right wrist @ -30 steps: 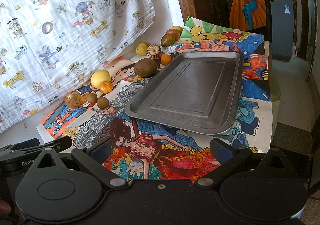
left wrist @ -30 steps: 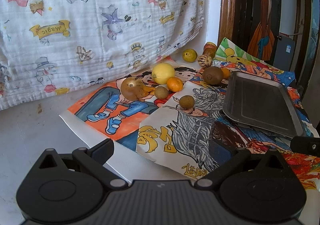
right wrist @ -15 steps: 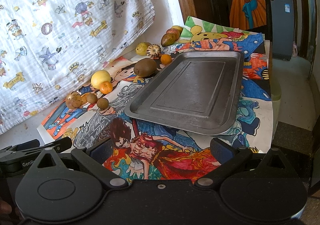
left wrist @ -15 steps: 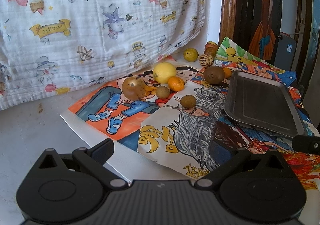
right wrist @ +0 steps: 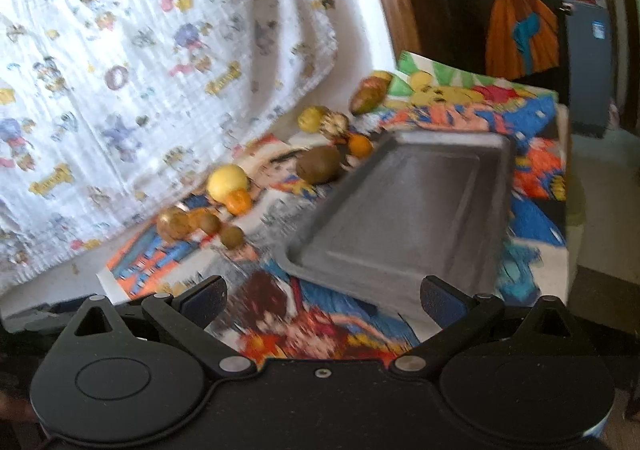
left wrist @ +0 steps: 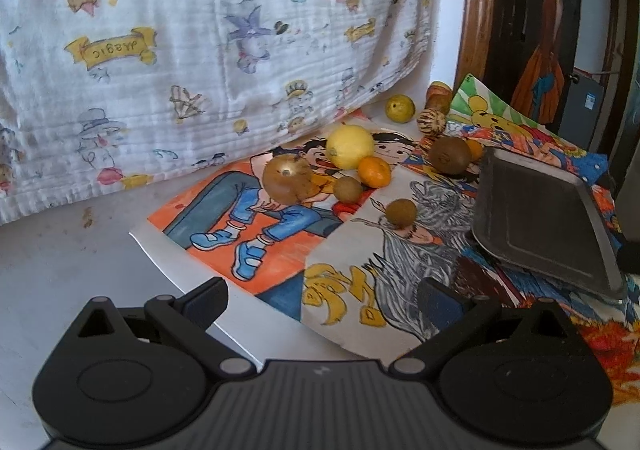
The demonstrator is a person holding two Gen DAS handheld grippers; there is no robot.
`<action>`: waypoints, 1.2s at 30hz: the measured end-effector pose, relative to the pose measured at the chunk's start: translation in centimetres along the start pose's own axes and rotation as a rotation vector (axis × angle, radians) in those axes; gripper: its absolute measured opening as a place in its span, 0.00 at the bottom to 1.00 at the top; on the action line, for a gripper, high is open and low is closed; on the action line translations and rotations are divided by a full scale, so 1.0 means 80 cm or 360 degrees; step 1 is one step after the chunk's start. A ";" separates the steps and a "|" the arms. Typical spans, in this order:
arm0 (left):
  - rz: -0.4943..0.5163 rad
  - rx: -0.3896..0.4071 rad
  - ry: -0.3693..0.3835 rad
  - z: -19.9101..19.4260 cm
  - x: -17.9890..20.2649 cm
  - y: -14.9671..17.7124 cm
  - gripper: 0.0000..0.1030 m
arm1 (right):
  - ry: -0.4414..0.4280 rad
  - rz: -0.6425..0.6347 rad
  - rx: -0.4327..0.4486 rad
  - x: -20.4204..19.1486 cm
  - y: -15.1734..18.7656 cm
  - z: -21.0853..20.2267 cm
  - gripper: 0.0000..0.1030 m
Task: Organize fruits
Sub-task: 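Move the left tool to the brown onion-like fruit while the right tool reaches a small brown fruit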
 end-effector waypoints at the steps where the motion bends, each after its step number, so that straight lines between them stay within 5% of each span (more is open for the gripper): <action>1: -0.0004 -0.0001 -0.0001 0.001 -0.003 -0.004 1.00 | -0.0027 -0.0010 0.0009 -0.002 -0.009 0.000 1.00; 8: -0.0047 0.0045 -0.0062 0.003 -0.030 -0.047 1.00 | -0.0206 -0.0166 0.0171 -0.028 -0.086 0.002 1.00; 15: -0.0035 0.0070 -0.0095 0.016 -0.052 -0.083 1.00 | -0.0250 -0.0548 0.0280 -0.059 -0.132 0.039 1.00; 26: -0.0018 0.0042 0.0021 0.073 -0.047 -0.105 1.00 | -0.0323 -0.0951 0.0078 -0.088 -0.094 0.138 0.99; 36: -0.0058 -0.0034 0.0048 0.120 -0.044 -0.105 0.98 | -0.0390 -0.0937 -0.0105 -0.097 -0.071 0.196 0.82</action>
Point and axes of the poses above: each gripper's, at about its wrist camera, not at the fingertips, and z roughly the way its jaws point, x to its right, y to its underside, the point moved 2 cm from there along z, roughly the way its jaws point, and after that the axes turned 8 degrees about -z, right-handed, at the moved point
